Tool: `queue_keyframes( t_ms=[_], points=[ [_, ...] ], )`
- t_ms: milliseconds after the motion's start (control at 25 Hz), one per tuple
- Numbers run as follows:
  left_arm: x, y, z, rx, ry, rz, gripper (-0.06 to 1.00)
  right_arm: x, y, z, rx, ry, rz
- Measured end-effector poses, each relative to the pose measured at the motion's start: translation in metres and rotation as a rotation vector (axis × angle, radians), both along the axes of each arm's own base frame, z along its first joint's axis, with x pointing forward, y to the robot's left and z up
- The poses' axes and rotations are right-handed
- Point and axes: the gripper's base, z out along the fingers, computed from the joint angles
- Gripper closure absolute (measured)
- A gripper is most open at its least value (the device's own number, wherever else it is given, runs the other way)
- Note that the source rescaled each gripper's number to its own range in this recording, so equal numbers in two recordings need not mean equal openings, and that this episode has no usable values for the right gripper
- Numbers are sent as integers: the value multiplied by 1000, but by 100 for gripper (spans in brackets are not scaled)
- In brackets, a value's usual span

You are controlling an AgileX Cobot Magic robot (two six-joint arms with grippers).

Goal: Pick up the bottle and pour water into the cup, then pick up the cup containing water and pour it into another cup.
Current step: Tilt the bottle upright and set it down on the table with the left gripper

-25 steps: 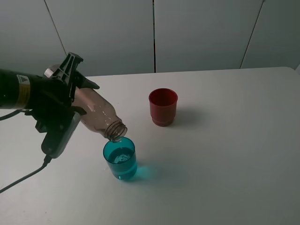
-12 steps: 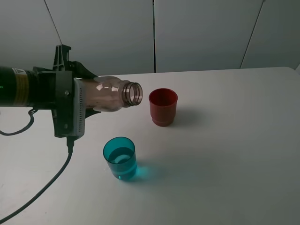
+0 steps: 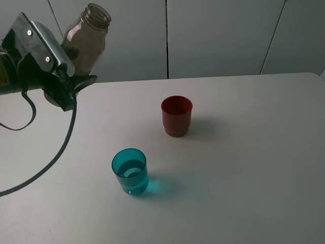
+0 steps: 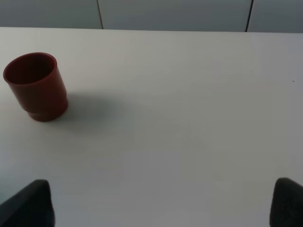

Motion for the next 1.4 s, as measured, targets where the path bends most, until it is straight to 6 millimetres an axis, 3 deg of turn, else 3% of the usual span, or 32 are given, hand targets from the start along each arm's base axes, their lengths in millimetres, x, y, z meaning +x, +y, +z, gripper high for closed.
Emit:
queue_keyframes(
  t_ms=[200, 440, 600, 760, 1000, 1240, 1400],
  points=[
    [23, 15, -22, -209, 2, 73, 63, 0, 0, 0, 0, 0, 0],
    [45, 21, -77, -403, 22, 74, 63, 0, 0, 0, 0, 0, 0],
    [56, 21, -114, -425, 73, 103, 63, 0, 0, 0, 0, 0, 0],
    [69, 22, -139, -404, 98, 114, 63, 0, 0, 0, 0, 0, 0],
    [93, 21, -156, -402, 81, 110, 63, 0, 0, 0, 0, 0, 0],
    [117, 16, -156, -448, 60, 58, 63, 0, 0, 0, 0, 0, 0],
    [122, 12, -166, -460, 89, 17, 63, 0, 0, 0, 0, 0, 0]
  ],
)
